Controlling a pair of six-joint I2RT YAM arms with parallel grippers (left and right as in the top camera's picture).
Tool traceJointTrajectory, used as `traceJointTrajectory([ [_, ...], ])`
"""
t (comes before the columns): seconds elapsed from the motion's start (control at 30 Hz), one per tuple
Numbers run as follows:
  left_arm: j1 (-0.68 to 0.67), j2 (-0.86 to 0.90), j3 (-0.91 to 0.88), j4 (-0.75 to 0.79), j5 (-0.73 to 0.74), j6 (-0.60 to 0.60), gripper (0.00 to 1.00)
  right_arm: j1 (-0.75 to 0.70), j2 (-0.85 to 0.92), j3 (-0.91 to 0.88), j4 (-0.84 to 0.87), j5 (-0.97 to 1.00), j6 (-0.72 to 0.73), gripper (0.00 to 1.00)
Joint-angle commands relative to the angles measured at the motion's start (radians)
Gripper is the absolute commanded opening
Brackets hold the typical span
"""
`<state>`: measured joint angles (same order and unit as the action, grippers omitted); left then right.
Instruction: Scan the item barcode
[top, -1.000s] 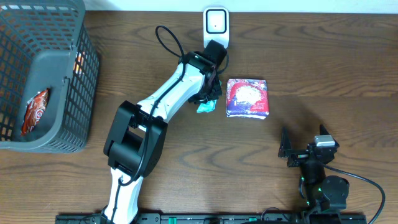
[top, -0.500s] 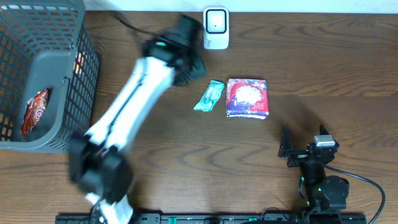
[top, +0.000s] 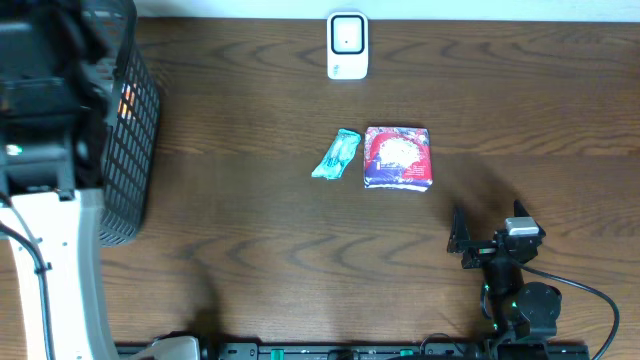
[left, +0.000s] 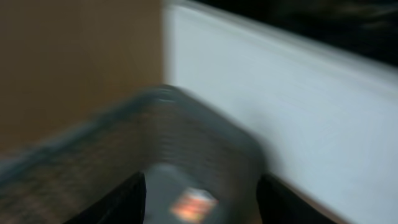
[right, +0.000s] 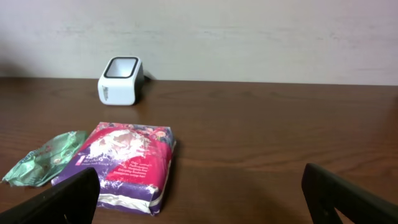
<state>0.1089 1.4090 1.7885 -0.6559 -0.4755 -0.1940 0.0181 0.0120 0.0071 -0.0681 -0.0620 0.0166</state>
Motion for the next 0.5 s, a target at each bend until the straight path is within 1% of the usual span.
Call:
traceJointTrajectory([
  [0.0, 0.121, 0.058, -0.010, -0.050, -0.094, 0.191, 0.57, 0.008, -0.005, -0.002, -0.004, 0.004, -0.011, 0.99],
  [0.07, 0.188, 0.087, -0.025, -0.077, -0.094, 0.192, 0.59, 0.008, -0.005, -0.002, -0.004, 0.004, -0.011, 0.99],
  [0.13, 0.250, 0.119, -0.042, -0.101, -0.094, 0.198, 0.70, 0.008, -0.005, -0.002, -0.004, 0.004, -0.011, 0.99],
  [0.2, 0.304, 0.156, -0.058, -0.130, -0.093, 0.198, 0.76, 0.008, -0.005, -0.002, -0.004, 0.004, -0.010, 0.99],
  [0.3, 0.360, 0.211, -0.077, -0.181, -0.062, 0.203, 0.79, 0.008, -0.005, -0.002, -0.004, 0.004, -0.010, 0.99],
  [0.4, 0.407, 0.266, -0.091, -0.222, 0.045, 0.221, 0.80, 0.008, -0.005, -0.002, -0.004, 0.004, -0.010, 0.99],
  [0.47, 0.435, 0.303, -0.098, -0.246, 0.098, 0.220, 0.84, 0.008, -0.005, -0.002, -0.004, 0.004, -0.010, 0.99],
])
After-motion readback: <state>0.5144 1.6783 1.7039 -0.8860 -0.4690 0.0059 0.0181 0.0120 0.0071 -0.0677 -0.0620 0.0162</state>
